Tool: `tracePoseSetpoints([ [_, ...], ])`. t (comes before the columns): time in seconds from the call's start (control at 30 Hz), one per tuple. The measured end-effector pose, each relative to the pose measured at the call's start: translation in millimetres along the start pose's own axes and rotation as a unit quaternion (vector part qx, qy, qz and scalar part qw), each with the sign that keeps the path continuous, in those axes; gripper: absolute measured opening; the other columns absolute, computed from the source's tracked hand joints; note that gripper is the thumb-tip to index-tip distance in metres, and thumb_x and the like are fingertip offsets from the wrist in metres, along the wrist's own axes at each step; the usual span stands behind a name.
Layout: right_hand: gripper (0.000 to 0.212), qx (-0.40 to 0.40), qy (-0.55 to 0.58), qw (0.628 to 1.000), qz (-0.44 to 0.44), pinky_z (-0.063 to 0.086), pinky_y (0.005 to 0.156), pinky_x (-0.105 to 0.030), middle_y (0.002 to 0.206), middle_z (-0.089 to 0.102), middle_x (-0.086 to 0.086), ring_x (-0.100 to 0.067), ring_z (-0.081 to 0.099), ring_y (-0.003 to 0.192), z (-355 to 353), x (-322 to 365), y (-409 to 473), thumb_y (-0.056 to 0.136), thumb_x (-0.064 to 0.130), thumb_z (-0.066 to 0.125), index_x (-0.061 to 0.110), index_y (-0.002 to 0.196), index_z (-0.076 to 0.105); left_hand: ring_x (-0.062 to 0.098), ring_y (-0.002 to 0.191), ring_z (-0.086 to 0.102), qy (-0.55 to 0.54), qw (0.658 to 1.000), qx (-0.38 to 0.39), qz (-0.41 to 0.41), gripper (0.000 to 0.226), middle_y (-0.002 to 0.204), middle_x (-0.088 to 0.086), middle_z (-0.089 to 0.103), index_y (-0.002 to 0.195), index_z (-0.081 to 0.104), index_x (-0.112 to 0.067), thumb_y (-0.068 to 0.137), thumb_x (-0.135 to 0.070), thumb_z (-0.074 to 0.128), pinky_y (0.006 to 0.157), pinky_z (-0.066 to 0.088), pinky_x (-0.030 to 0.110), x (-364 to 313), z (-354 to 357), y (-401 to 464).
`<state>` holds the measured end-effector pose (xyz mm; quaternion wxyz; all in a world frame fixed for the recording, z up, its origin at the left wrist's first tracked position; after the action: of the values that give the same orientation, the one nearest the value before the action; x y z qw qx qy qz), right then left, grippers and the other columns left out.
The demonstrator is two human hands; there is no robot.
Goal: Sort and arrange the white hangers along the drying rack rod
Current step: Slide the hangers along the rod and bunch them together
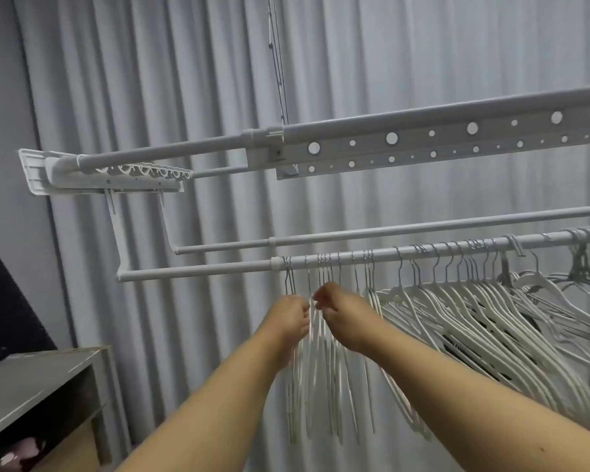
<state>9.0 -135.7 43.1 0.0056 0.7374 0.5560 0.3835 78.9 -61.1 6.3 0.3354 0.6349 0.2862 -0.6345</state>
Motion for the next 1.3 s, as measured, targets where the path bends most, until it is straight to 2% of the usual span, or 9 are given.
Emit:
tracePoseSetpoints([
  [0.07,0.036,0.013,-0.044,0.999,0.005,0.048,0.093,-0.037,0.123,0.060,-0.006,-0.024,0.057,0.109,5.1,-3.2,6.2,0.093,0.010,0.038,0.015,0.126,0.050,0.015,0.048,0.026,0.079,0.996,-0.052,-0.006,0.025,0.056,0.000,0.030,0.101,0.058,0.004,0.085,-0.003,0.040,0.051,0.019,0.029,4.3,-9.3,12.9],
  [0.13,0.039,0.028,-0.084,0.996,0.010,0.046,0.096,-0.037,0.126,0.059,-0.005,-0.025,0.055,0.113,10.0,-6.9,10.5,0.092,0.010,0.039,0.017,0.128,0.048,0.017,0.044,0.025,0.140,0.988,-0.067,-0.016,0.046,0.052,0.002,0.029,0.127,0.042,0.019,0.086,0.001,0.033,0.049,0.020,0.025,12.9,-15.0,25.0],
  [0.23,0.044,0.046,-0.131,0.990,0.011,0.041,0.100,-0.038,0.130,0.053,-0.004,-0.029,0.047,0.119,18.0,-13.0,19.8,0.090,0.009,0.037,0.024,0.130,0.047,0.023,0.054,0.044,0.192,0.977,-0.072,-0.052,0.040,0.066,0.011,0.046,0.122,0.052,0.005,0.086,0.001,0.033,0.052,0.039,0.027,27.3,-11.7,37.4],
  [0.3,0.046,0.059,-0.147,0.987,0.015,0.039,0.102,-0.040,0.130,0.050,-0.004,-0.032,0.042,0.121,20.9,-15.9,21.9,0.089,0.010,0.038,0.027,0.130,0.047,0.029,0.078,0.060,0.213,0.973,-0.060,-0.063,0.041,0.095,0.016,0.062,0.125,0.051,-0.004,0.086,-0.002,0.039,0.064,0.055,0.034,33.0,-6.0,41.0],
  [0.5,0.043,0.086,-0.165,0.983,0.008,0.043,0.098,-0.039,0.126,0.049,-0.007,-0.030,0.048,0.115,24.3,-20.7,23.8,0.089,0.009,0.043,0.025,0.128,0.051,0.029,0.098,0.067,0.294,0.952,-0.052,-0.067,0.039,0.112,0.015,0.062,0.129,0.041,-0.006,0.089,-0.005,0.042,0.064,0.050,0.032,43.1,3.1,38.4],
  [0.7,0.049,0.115,-0.183,0.976,-0.017,0.044,0.100,-0.042,0.130,0.057,-0.005,-0.024,0.046,0.123,33.2,-22.0,25.7,0.089,0.003,0.042,0.025,0.131,0.052,0.025,0.087,0.062,0.309,0.948,-0.061,-0.039,0.051,0.110,0.012,0.063,0.142,0.038,-0.012,0.091,-0.005,0.040,0.065,0.052,0.030,44.3,3.5,40.7],
  [0.93,0.036,0.080,-0.081,0.993,0.032,0.052,0.085,-0.042,0.116,0.060,-0.013,-0.028,0.061,0.097,26.4,-29.9,31.5,0.089,0.002,0.045,0.011,0.123,0.039,0.022,0.085,0.060,0.208,0.974,-0.051,-0.074,0.052,0.097,0.005,0.060,0.143,0.036,-0.019,0.093,-0.020,0.051,0.078,0.056,0.035,58.8,4.3,38.4],
  [1.1,0.035,0.088,-0.087,0.992,0.040,0.049,0.090,-0.042,0.123,0.057,-0.012,-0.028,0.058,0.104,28.6,-32.0,35.8,0.089,0.000,0.038,0.012,0.121,0.042,0.022,0.072,0.060,0.162,0.985,-0.043,-0.048,0.054,0.100,0.007,0.060,0.145,0.035,-0.018,0.093,-0.004,0.042,0.060,0.052,0.030,56.0,7.9,34.1],
  [1.3,0.029,0.072,-0.098,0.990,0.071,0.051,0.069,-0.037,0.110,0.059,-0.011,-0.026,0.059,0.087,15.1,-48.8,36.0,0.089,0.000,0.034,0.011,0.113,0.045,0.020,0.063,0.058,0.231,0.970,-0.073,0.022,0.044,0.094,0.006,0.059,0.132,0.051,-0.014,0.090,-0.008,0.040,0.045,0.040,0.021,39.1,4.5,38.4],
])
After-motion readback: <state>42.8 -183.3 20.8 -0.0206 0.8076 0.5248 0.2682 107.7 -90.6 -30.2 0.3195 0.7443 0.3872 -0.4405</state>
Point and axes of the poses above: each hand's wrist, its own y-axis towards the middle knuckle, its own z-axis out of the palm, x = y × z, the point moved 10 cm from there along y, towards the middle knuckle
